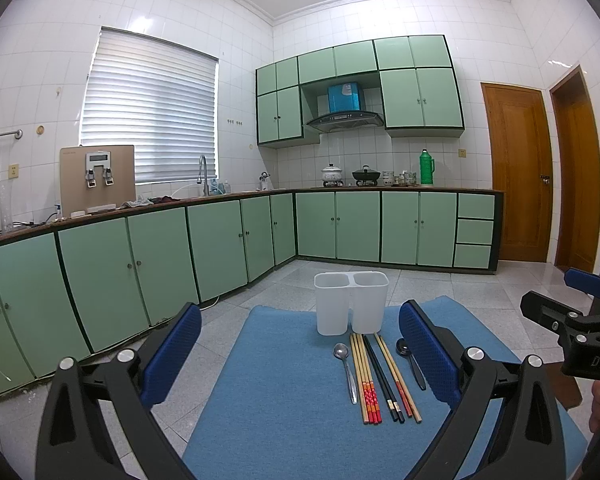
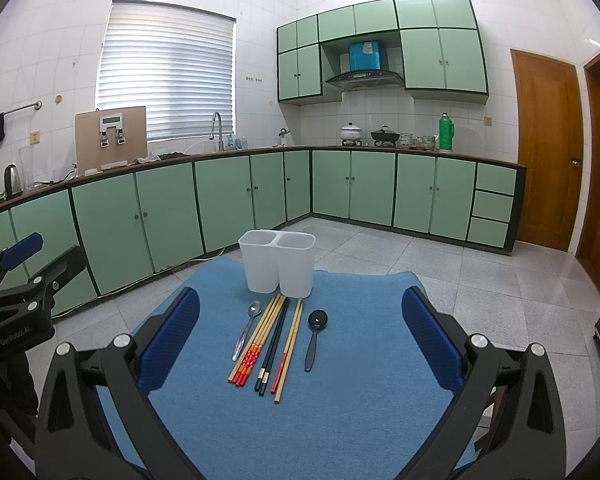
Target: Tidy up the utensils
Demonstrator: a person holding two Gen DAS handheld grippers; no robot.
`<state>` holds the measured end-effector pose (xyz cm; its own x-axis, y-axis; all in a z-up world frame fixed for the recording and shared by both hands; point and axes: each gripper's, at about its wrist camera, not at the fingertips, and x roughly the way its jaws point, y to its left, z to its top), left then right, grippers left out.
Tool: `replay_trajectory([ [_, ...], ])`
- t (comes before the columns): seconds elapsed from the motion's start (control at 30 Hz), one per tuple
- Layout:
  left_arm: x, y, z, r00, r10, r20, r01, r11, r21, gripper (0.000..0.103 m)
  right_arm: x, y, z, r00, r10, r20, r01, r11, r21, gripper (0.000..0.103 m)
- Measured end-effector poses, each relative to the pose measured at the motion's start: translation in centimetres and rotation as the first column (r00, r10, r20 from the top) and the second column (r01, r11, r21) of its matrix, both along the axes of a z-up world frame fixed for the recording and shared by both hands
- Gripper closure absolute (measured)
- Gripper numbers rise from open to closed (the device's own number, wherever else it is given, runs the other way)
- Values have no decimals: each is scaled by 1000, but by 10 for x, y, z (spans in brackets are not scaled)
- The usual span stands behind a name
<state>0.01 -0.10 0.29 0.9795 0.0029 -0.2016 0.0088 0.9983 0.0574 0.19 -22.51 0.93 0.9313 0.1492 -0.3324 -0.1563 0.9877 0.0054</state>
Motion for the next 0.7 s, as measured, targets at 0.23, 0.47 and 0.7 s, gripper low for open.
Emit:
replay_trajectory([
  [0.23,0,0,0,1000,1,0,-1,1000,-1,6,0,0,0,1000,0,0,0,1000,0,5],
  [0.47,0,1,0,1000,0,-2,0,1000,-1,6,0,-1,-1,1000,-1,0,1,1000,1,5],
  [0.7,1,1,-1,1000,1,-2,-1,1000,-1,6,1,-1,-1,1000,-2,-3,2,1000,2,5],
])
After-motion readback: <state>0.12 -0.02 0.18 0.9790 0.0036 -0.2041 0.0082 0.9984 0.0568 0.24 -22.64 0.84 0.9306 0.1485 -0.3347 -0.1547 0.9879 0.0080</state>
